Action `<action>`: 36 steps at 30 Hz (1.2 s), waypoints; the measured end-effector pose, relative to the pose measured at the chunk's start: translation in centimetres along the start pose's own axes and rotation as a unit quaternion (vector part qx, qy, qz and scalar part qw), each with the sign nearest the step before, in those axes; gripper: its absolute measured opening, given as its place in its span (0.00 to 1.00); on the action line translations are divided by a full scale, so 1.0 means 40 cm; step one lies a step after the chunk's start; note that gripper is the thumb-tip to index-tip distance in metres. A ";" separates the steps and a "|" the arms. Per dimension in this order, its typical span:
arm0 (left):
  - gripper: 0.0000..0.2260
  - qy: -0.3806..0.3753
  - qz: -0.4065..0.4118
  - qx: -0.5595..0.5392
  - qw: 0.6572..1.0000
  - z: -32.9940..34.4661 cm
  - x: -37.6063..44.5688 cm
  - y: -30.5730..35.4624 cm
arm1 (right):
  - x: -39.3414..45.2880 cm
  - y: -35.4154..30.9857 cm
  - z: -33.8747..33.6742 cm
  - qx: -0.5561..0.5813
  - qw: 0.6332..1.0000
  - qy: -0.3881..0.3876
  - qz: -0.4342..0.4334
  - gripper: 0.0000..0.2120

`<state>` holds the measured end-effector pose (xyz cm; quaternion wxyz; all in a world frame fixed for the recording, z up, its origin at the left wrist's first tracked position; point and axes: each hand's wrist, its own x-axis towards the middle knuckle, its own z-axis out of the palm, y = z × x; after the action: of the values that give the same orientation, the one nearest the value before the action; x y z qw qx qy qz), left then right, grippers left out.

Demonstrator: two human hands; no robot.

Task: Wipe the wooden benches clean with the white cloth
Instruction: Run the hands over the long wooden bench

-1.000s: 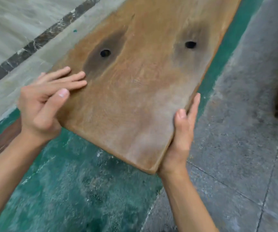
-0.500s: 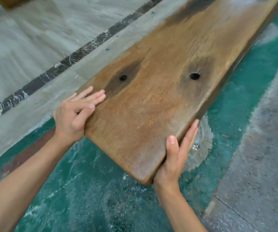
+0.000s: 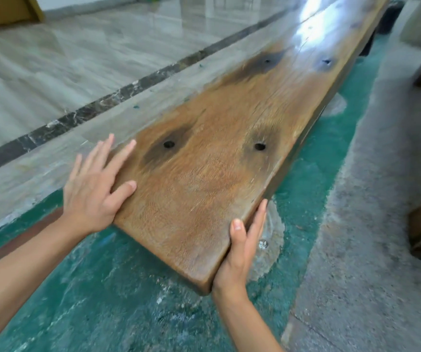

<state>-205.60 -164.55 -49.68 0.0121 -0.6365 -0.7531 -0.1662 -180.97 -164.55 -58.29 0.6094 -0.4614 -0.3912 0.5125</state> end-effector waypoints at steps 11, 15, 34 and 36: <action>0.49 -0.342 -0.087 0.022 0.936 -0.084 0.086 0.012 | 0.006 -0.180 0.016 -0.098 0.966 0.027 0.236 0.30; 0.54 -0.409 -0.096 -0.031 0.907 -0.127 0.107 0.019 | 0.014 -0.268 0.054 -0.086 0.930 0.004 0.357 0.45; 0.65 -0.459 -0.110 -0.060 0.879 -0.134 0.132 0.014 | -0.003 -0.245 0.116 -0.085 0.908 0.125 0.392 0.52; 0.66 -0.451 -0.110 -0.067 0.883 -0.127 0.132 0.013 | 0.001 -0.238 0.113 -0.090 0.908 0.128 0.388 0.53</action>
<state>-207.07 -160.77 -43.55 -0.3898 -0.5553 -0.7292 0.0888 -182.76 -164.26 -47.91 0.3632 -0.6910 -0.1444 0.6081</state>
